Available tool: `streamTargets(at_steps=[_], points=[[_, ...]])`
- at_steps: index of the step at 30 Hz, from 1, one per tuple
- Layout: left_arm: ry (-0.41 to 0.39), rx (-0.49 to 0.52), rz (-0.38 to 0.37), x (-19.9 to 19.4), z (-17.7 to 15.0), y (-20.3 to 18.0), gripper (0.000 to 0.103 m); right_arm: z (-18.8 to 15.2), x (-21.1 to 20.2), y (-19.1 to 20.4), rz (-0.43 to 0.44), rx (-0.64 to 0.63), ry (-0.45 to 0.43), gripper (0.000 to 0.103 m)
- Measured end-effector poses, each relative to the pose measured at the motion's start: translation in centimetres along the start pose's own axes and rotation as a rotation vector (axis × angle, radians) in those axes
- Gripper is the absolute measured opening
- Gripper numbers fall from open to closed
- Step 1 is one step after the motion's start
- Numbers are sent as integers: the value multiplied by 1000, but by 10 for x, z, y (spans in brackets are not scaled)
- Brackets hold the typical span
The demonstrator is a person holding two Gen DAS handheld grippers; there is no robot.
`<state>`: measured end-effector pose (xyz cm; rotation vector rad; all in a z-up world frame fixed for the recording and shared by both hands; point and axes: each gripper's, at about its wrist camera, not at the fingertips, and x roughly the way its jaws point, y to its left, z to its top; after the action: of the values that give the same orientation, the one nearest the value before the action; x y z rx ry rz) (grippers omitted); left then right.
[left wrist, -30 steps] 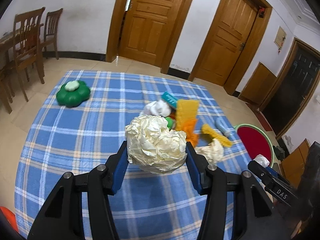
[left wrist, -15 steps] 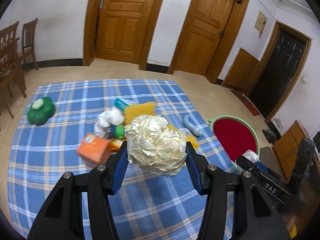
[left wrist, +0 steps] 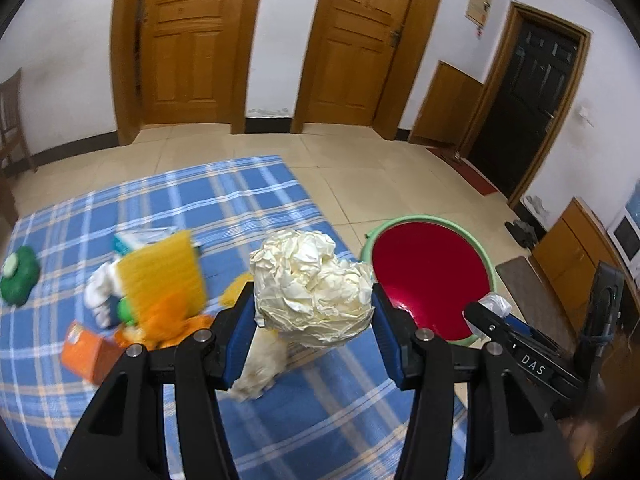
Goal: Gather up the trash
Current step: 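Carry both items over the red bucket and open both tools to drop them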
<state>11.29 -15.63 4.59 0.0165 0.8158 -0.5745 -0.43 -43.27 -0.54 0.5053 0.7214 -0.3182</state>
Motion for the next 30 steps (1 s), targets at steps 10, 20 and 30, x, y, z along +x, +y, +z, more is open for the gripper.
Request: streamTargets(at_steps=[10,20,30], points=[[60,65,-38,48,13,-41,55,10,14,-34,-22,71,3,77],[119,108,-66,88,15,-67,55,16,23,-52,-20,107,-7,82],[159,143,-79,114,15,-83,55,21,12,-70,-23,153,-37,84]])
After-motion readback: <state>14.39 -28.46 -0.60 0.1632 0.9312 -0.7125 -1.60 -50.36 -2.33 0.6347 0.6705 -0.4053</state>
